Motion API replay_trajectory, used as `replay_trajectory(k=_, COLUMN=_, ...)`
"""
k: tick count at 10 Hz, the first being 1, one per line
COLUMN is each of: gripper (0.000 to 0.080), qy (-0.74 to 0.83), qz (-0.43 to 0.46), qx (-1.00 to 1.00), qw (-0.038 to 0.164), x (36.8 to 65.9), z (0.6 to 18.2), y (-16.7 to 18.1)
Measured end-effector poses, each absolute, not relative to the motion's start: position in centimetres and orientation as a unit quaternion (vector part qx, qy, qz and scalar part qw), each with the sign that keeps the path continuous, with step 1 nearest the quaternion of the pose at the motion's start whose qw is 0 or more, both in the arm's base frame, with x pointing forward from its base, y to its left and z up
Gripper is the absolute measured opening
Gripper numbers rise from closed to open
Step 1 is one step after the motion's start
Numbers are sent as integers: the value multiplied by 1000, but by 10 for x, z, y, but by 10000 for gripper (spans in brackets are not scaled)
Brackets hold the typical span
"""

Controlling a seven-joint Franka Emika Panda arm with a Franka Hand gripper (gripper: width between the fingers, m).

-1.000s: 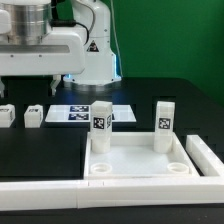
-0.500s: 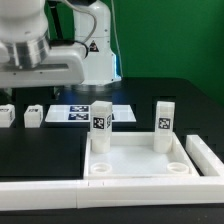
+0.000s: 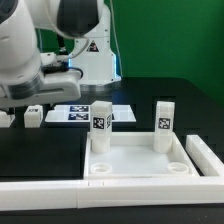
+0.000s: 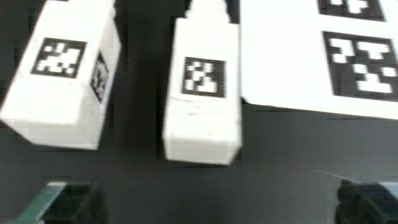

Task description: Assemble square table

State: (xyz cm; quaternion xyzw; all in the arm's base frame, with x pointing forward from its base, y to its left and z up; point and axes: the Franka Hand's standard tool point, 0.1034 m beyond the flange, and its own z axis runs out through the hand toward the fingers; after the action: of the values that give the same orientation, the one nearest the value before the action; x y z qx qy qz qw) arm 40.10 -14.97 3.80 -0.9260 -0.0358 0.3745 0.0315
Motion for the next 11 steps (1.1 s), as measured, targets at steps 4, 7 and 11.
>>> replay_trajectory(k=4, gripper=649, qy=-14, qz=376, qx=-926, qw=44, x=401, z=38, y=-142)
replay_trajectory(k=7, gripper=649, qy=-17, qz=389, qx=-920, qw=47, x=388, z=33, y=-138)
replay_trajectory(k=11, gripper=649, qy=-15, qz=405, qx=-913, qw=50, x=376, z=26, y=-138)
